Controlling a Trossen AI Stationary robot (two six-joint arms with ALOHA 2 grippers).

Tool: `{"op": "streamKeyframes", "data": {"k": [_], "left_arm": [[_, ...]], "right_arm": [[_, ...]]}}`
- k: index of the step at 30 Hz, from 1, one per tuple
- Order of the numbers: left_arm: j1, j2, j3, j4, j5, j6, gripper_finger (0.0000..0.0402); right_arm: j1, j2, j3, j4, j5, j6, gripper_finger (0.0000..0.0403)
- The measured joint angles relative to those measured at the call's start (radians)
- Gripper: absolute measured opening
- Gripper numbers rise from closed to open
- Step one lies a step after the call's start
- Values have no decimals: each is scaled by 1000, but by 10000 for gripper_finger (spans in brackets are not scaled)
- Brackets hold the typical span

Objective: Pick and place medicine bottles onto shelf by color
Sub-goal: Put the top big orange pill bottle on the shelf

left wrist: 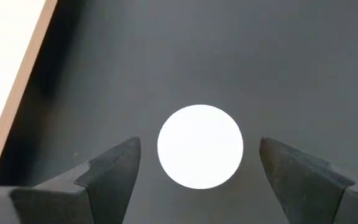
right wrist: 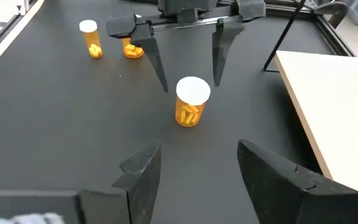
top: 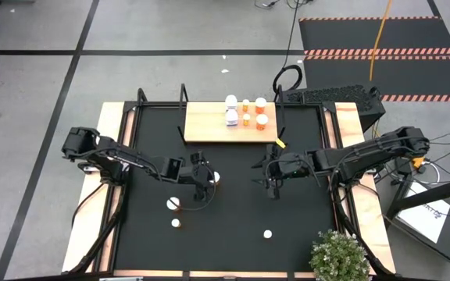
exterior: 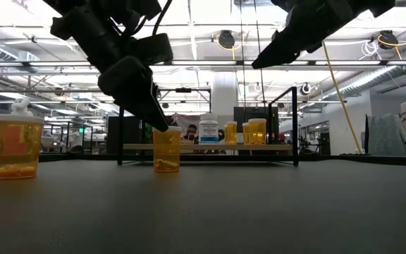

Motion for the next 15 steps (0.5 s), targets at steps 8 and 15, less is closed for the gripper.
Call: {"op": "streamKeyframes", "data": {"k": [8,15], "left_arm": [[26,31,2,22,18,3,284],[29,51,1,40,32,49,244]], "right_arm": [[-5,0,0,-1,0,0,205],[-5,0,0,-8,0,0,205]]}}
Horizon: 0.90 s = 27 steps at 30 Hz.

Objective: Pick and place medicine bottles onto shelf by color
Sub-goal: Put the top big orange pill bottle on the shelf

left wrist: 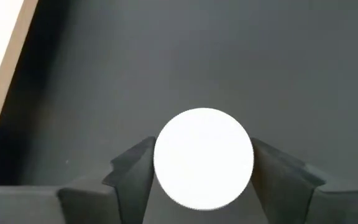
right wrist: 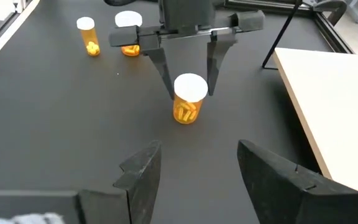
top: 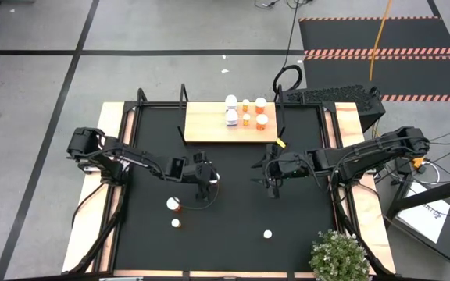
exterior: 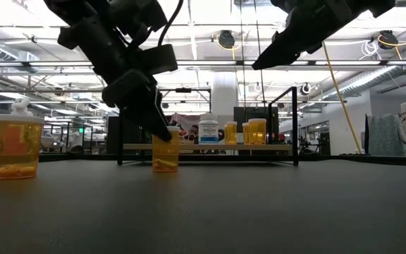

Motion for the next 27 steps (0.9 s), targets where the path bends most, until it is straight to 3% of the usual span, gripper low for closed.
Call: {"op": "streamKeyframes", "data": {"k": [7,15,27], "left_arm": [[8,0,0,7,0,13,209],[8,-16,18,-18,0,59,230],[102,-26,355,-407,3,256,219]], "right_arm": [[0,0,0,-1,0,0,205],[0,0,0,-8,0,-3,205],[0,0,0,-25,1,-86,205]]}}
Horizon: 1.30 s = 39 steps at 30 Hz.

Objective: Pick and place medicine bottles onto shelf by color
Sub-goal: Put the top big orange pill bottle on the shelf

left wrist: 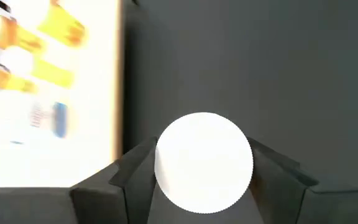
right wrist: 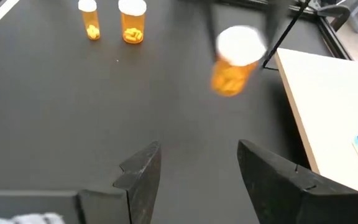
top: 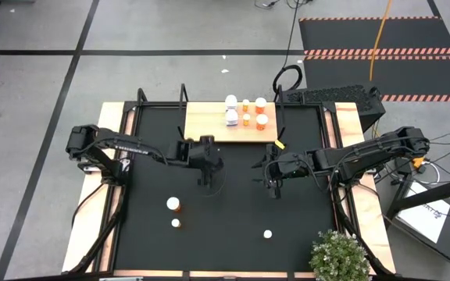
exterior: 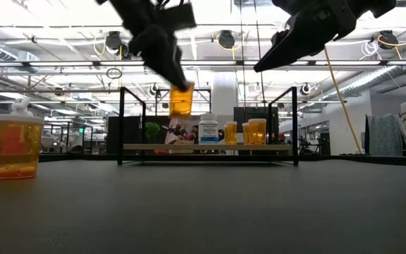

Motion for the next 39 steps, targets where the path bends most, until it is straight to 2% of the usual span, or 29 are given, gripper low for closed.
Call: {"op": "streamKeyframes", "data": {"k": [8,15,20,28,35,39], "left_arm": [[171,0,201,-121,1,160,223],[333,0,282,-125,60,250,213],[433,0,301,-121,114,280,223],[554,6,302,-82,247,304,212],[626,36,302,-40,340,303,218],[654,95,302,-15,346,302,213]], "right_arm": [[0,0,0,1,1,-75,205],[0,0,0,-4,2,-83,205],[0,0,0,-6,2,-81,205],[-21,0,0,-6,3,-81,205],[-42,0,0,-6,3,-80,205],[-42,0,-1,-5,3,-81,205]]}}
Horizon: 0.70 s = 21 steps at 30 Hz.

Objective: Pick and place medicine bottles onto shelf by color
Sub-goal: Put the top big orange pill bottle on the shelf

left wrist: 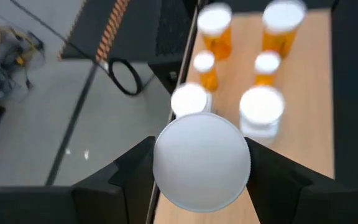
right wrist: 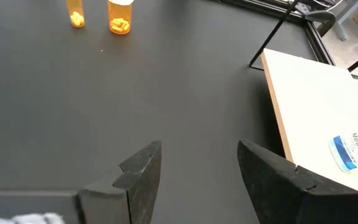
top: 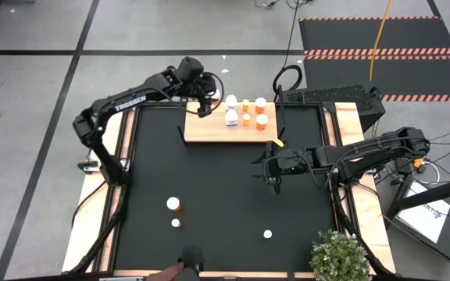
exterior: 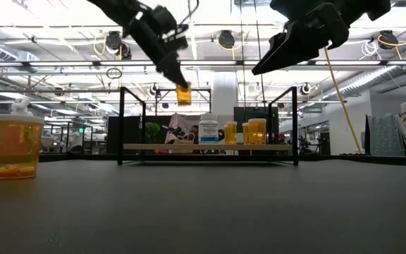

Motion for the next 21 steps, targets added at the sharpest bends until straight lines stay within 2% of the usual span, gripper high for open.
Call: {"op": "streamKeyframes", "data": {"k": [10,21], "left_arm": [[43,134,-1,22,5,-1,221],[59,192,-1,24,13,-68,222]], "right_arm": [[0,0,0,0,0,-1,205],[0,0,0,0,0,-10,205]]}}
